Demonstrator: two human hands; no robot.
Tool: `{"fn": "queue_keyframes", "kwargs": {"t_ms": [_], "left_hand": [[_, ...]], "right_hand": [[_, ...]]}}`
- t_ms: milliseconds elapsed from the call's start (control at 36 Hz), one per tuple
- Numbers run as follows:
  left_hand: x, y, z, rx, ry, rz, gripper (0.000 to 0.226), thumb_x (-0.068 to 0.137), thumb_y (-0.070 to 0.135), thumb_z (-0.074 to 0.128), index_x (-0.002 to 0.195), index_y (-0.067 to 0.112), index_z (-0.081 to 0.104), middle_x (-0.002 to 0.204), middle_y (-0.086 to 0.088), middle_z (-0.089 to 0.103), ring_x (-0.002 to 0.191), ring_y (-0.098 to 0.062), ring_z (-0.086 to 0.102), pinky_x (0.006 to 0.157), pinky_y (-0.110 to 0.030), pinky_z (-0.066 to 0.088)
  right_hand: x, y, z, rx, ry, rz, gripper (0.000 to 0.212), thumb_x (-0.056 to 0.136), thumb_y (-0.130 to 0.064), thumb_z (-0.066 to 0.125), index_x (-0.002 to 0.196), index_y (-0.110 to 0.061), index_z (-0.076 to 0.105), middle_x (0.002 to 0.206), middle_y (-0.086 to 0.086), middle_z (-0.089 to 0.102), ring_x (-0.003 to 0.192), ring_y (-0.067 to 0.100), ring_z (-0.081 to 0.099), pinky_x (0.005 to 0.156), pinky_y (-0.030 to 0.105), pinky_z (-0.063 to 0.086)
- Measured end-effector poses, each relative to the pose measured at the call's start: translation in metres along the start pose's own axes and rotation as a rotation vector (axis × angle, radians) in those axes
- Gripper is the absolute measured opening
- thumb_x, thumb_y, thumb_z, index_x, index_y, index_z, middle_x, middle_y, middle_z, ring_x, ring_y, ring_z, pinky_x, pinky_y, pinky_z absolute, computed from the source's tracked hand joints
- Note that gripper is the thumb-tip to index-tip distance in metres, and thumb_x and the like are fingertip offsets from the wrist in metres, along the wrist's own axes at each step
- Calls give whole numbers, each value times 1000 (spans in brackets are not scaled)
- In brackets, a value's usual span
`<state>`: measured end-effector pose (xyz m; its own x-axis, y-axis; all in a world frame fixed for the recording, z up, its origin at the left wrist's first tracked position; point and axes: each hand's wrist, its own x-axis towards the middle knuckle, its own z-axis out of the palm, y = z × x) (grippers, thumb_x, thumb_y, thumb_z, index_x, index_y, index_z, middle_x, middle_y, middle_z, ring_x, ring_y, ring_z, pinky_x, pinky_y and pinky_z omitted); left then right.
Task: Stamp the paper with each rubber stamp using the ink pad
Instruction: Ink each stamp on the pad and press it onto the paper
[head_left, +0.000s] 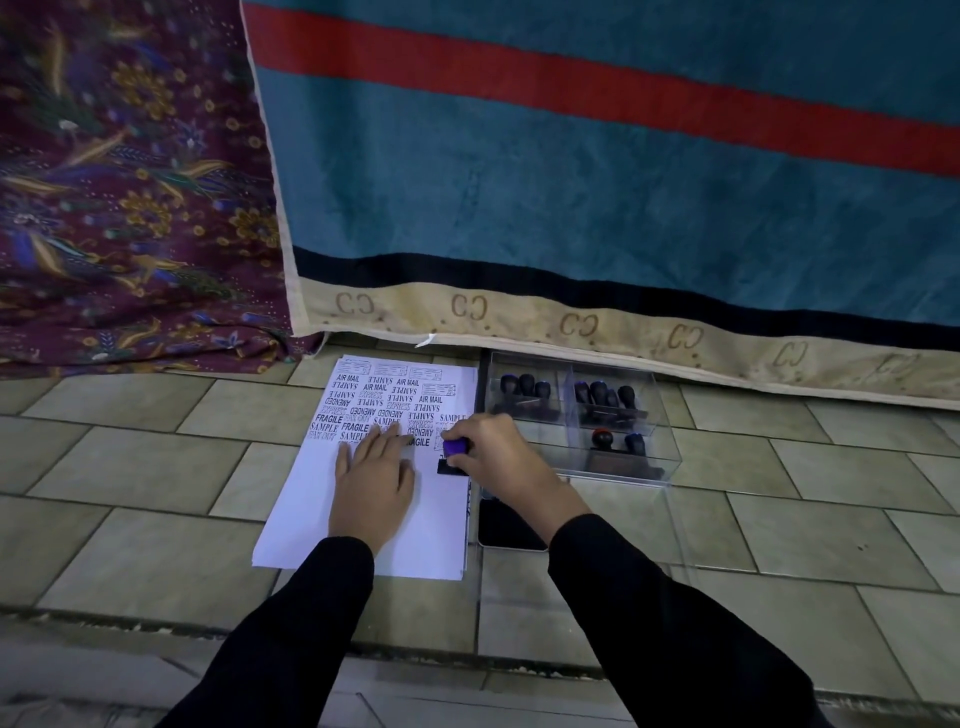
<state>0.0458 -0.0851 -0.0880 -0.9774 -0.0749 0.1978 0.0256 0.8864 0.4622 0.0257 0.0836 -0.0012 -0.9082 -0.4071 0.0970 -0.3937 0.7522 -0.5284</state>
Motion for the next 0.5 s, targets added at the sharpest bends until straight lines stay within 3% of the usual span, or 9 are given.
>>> {"fn": "queue_keyframes", "kwargs": {"t_ms": [278, 417, 500], "left_hand": [[0, 4, -1, 6, 4, -7, 52, 96, 20, 41, 147, 15, 31, 151, -3, 36, 145, -18, 19, 119, -47, 5], [0, 2, 1, 16, -17, -7, 51, 96, 22, 39, 146, 17, 32, 152, 0, 35, 145, -16, 18, 119, -46, 4], [1, -2, 3, 28, -27, 0, 57, 90, 34, 25, 144, 20, 37, 152, 4, 35, 144, -14, 19, 118, -45, 5]], "right_hand": [[3, -4, -3, 32, -24, 59, 31, 79, -7, 71, 110, -3, 66, 108, 17, 67, 97, 29, 62, 87, 35, 53], [2, -4, 4, 34, 30, 83, 31, 84, -8, 64, 115, -4, 63, 111, 17, 67, 104, 27, 61, 94, 34, 50], [-1, -7, 6, 28, 39, 94, 27, 86, -5, 60, 113, -3, 63, 111, 18, 66, 105, 29, 59, 94, 36, 49]]}}
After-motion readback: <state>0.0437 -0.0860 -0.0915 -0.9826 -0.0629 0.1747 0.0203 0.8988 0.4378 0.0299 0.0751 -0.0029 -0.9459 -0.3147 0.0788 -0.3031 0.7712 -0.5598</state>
